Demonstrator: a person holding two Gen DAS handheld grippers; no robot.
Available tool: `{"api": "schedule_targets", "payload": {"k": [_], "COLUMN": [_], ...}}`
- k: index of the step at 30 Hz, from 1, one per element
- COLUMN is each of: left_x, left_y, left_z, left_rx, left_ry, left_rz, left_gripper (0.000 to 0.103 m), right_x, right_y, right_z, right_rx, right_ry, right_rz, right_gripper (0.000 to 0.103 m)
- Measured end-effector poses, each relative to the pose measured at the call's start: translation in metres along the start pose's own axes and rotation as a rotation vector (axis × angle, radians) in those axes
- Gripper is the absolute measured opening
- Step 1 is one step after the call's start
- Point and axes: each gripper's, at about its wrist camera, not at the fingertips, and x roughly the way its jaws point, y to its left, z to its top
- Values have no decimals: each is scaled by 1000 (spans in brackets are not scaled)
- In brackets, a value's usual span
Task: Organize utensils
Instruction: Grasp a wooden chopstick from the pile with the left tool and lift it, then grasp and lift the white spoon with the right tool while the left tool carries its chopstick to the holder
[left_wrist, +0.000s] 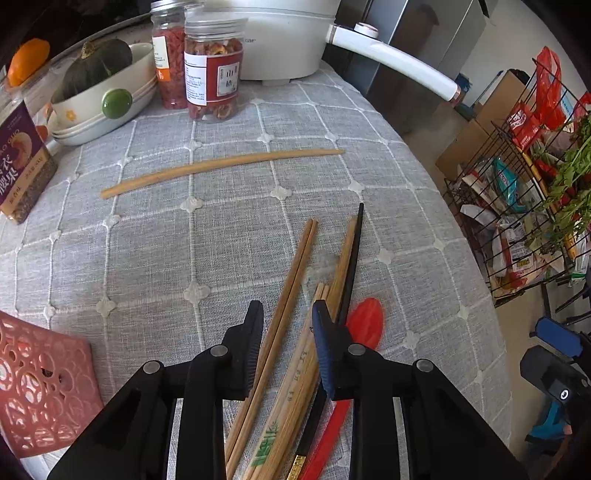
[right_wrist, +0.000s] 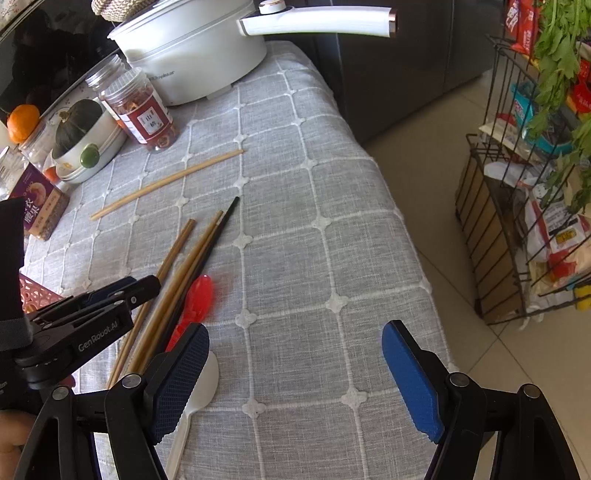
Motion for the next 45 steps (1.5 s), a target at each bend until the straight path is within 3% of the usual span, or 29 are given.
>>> {"api": "schedule_targets", "payload": {"k": [9, 14, 27, 35, 45], "left_x": [22, 16, -97, -153, -191], "left_y": [-3, 0, 6, 34, 58], "left_z": [16, 13, -18, -46, -69], "left_rx": [60, 70, 88, 48, 63], "left_ry": [38, 45, -105, -181, -240], "left_rz": [31, 50, 29, -4, -23], "left_gripper": [13, 11, 8, 5, 5], "right_x": [4, 7, 19, 40, 71], "right_y": [2, 2, 22, 45, 69], "right_z": [0, -1, -12, -27, -36], "right_rx": [-5, 7, -16, -23, -61], "right_ry": [29, 45, 117, 222, 298], "right_rz": [9, 18, 49, 129, 101], "right_gripper": [82, 82, 82, 81, 57]}}
